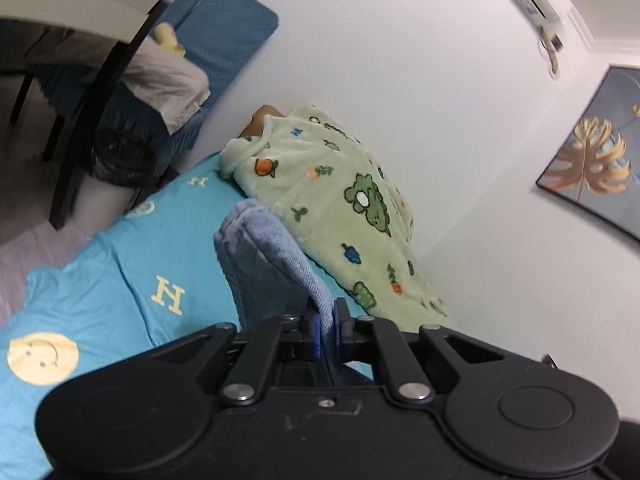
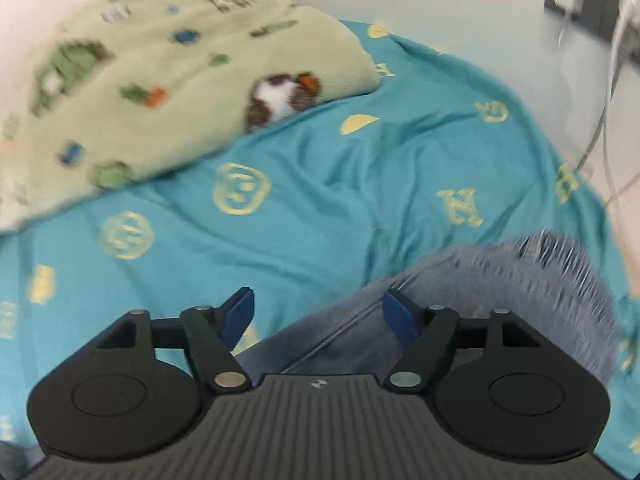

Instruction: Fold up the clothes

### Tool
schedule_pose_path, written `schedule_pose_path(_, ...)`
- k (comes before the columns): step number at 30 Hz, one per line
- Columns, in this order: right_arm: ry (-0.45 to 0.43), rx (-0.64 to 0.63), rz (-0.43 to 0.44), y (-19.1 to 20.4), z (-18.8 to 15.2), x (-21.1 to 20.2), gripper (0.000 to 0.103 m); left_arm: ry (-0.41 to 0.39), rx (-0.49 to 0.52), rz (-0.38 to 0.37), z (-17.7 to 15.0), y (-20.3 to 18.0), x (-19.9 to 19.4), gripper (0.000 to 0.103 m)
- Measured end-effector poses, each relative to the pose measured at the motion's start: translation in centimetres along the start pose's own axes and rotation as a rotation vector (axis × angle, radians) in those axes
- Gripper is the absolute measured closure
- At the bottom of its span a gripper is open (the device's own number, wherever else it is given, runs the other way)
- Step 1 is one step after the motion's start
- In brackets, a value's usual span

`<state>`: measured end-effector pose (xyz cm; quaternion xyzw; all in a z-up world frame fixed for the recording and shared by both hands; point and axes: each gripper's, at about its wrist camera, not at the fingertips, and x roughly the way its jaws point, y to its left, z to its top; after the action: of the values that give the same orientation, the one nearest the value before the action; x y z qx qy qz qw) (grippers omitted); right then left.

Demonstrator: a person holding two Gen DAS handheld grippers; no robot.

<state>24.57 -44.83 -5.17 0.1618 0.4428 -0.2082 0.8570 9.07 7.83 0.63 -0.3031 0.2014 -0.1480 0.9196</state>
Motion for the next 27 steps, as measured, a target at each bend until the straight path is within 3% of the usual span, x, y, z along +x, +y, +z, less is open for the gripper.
schedule_pose_path(4,0.090,-0.197,-0.110,1.6,-0.9,2.5,0.029,-0.011,0.059,-0.023,-0.3,-0.2,0.3,0.098)
schedule_pose_path(6,0.100,-0.282,-0.144,2.2,-1.4,2.7,0.036,0.002,0.033,-0.036,-0.4,0.3,0.8,0.098)
schedule_pose_path(8,0.097,-0.313,-0.158,2.4,-1.5,2.2,0.073,0.007,0.019,-0.038,-0.5,0.7,1.0,0.098)
schedule_pose_path(10,0.096,-0.292,-0.102,1.9,-1.5,0.9,0.093,0.003,0.020,-0.032,-0.4,0.7,0.7,0.098)
schedule_pose_path(11,0.070,-0.300,-0.096,1.5,-1.7,-0.4,0.097,-0.003,0.019,-0.034,-0.3,0.7,0.3,0.098)
schedule_pose_path(13,0.018,-0.309,-0.082,0.5,-2.1,-2.9,0.098,-0.024,0.023,-0.025,-0.1,0.6,-0.6,0.099)
schedule_pose_path(20,-0.120,-0.128,0.088,-8.1,-5.6,-14.2,0.099,-0.086,-0.087,0.024,-0.1,1.3,-5.5,0.099)
schedule_pose_path(24,-0.099,-0.014,0.154,-14.3,-10.0,-17.7,0.099,-0.111,-0.074,0.108,-1.0,0.3,-8.4,0.099)
schedule_pose_path(27,-0.043,0.072,0.173,-18.8,-13.6,-18.1,0.099,-0.108,-0.074,0.174,-1.6,-0.1,-10.0,0.099)
